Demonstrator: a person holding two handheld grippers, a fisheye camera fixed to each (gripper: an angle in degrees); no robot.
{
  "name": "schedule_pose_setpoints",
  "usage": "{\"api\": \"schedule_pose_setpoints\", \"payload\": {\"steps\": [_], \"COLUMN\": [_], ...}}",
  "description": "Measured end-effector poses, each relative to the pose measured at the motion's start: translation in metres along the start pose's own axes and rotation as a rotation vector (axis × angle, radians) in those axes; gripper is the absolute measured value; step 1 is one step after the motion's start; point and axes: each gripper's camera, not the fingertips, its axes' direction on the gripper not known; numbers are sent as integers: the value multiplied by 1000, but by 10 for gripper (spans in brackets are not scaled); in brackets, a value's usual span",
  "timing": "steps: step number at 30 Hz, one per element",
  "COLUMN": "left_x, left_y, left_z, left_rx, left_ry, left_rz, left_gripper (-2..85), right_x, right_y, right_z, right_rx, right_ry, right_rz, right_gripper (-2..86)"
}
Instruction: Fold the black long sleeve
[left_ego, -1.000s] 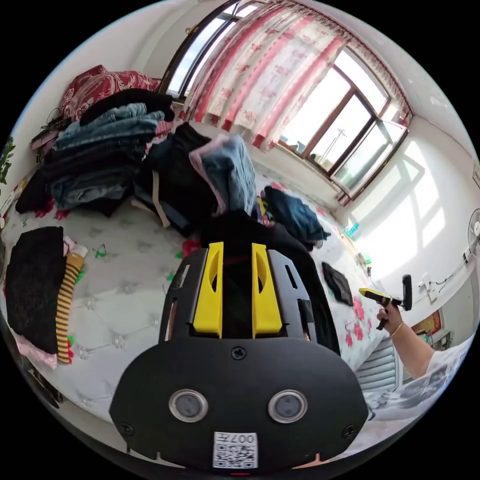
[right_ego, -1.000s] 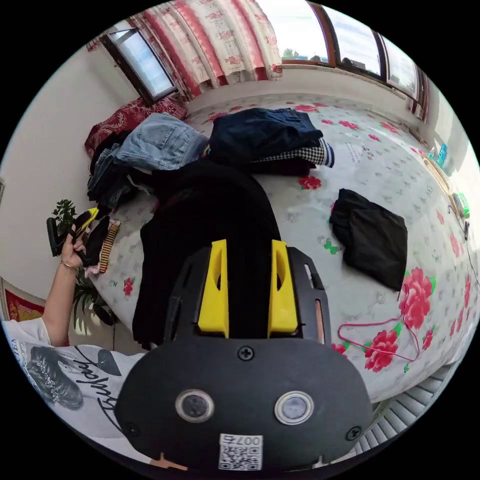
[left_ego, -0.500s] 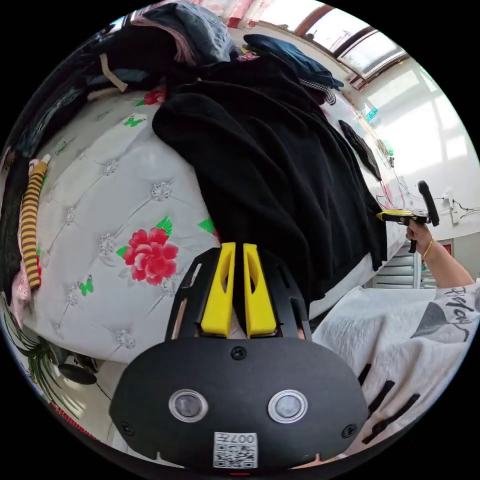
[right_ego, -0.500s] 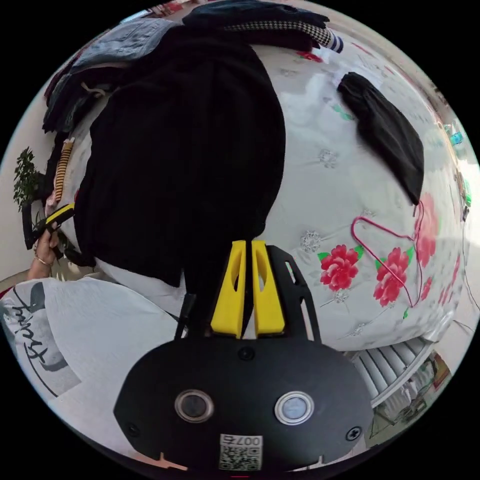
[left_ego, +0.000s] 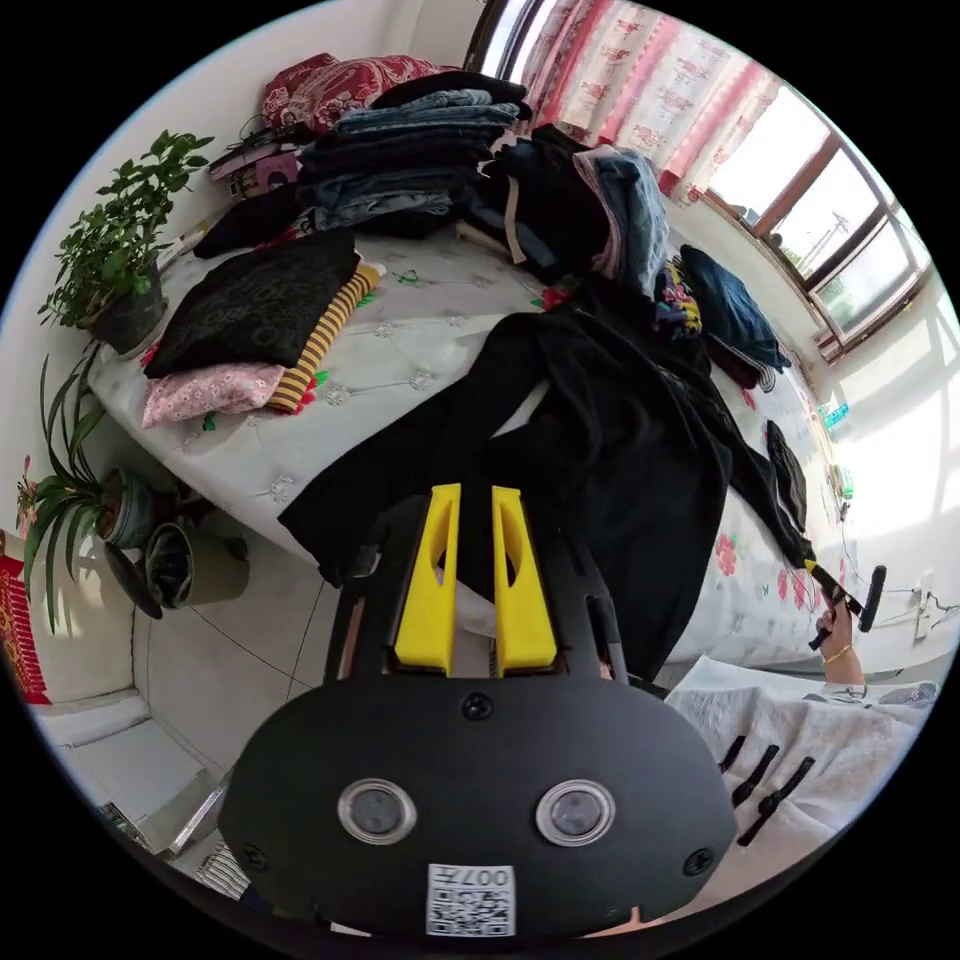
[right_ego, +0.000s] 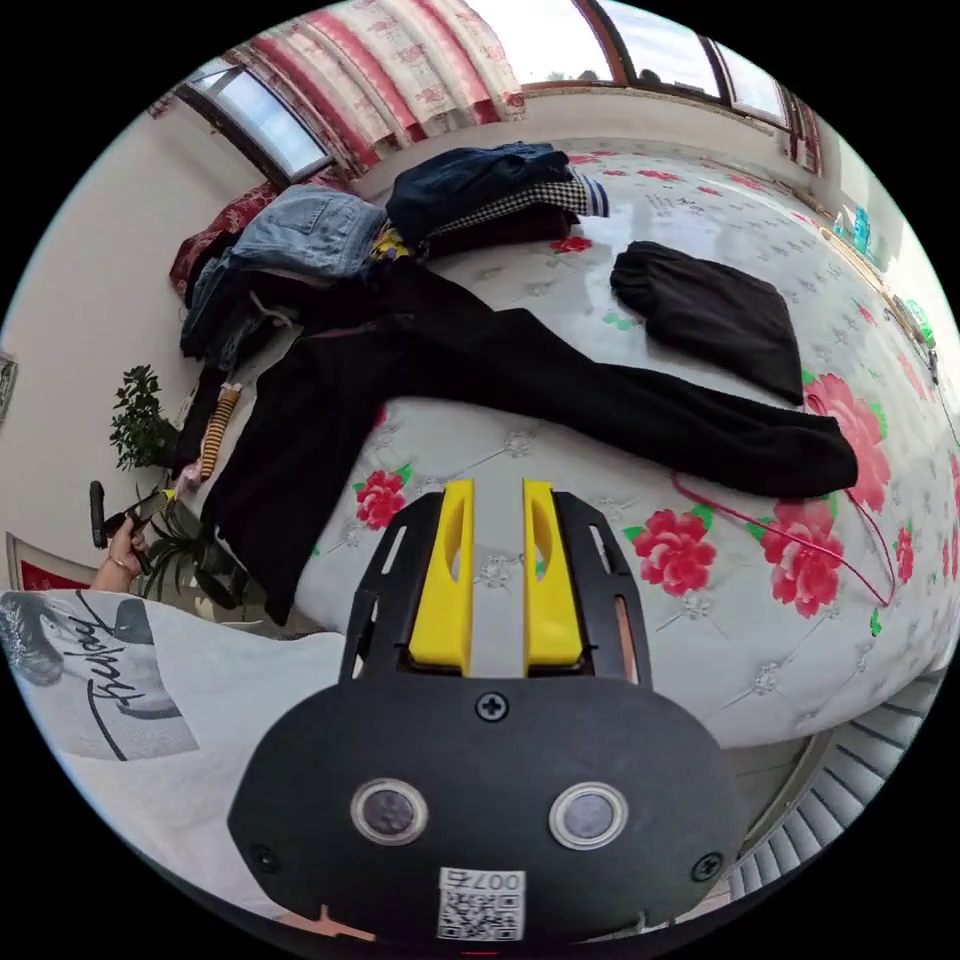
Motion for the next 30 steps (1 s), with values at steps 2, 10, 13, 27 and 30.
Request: {"api": "schedule_pose_setpoints", "payload": {"steps": [2, 10, 13, 27, 30], "left_x": [18, 39, 32, -133, -173], "left_y": [11, 7, -2, -82, -77], "left_z": [6, 42, 66, -35, -66], "left_rx": [-49, -218, -324, -233, -178], "left_ry": [-24, -87, -136, 539, 598], "left_rz": [55, 321, 448, 293, 188], "left_gripper": [61, 82, 103, -8, -9], "right_x": [-39, -203, -254, -315, -275], "right_y": [18, 67, 83, 118, 119], "right_z": [36, 98, 109, 79, 2], "right_rx": [-79, -289, -327, -272, -124], "right_ry": [-134, -266, -199, 307, 416], "right_rz": [-61, -379, -491, -334, -215], "right_gripper": [51, 75, 85, 8, 6]}}
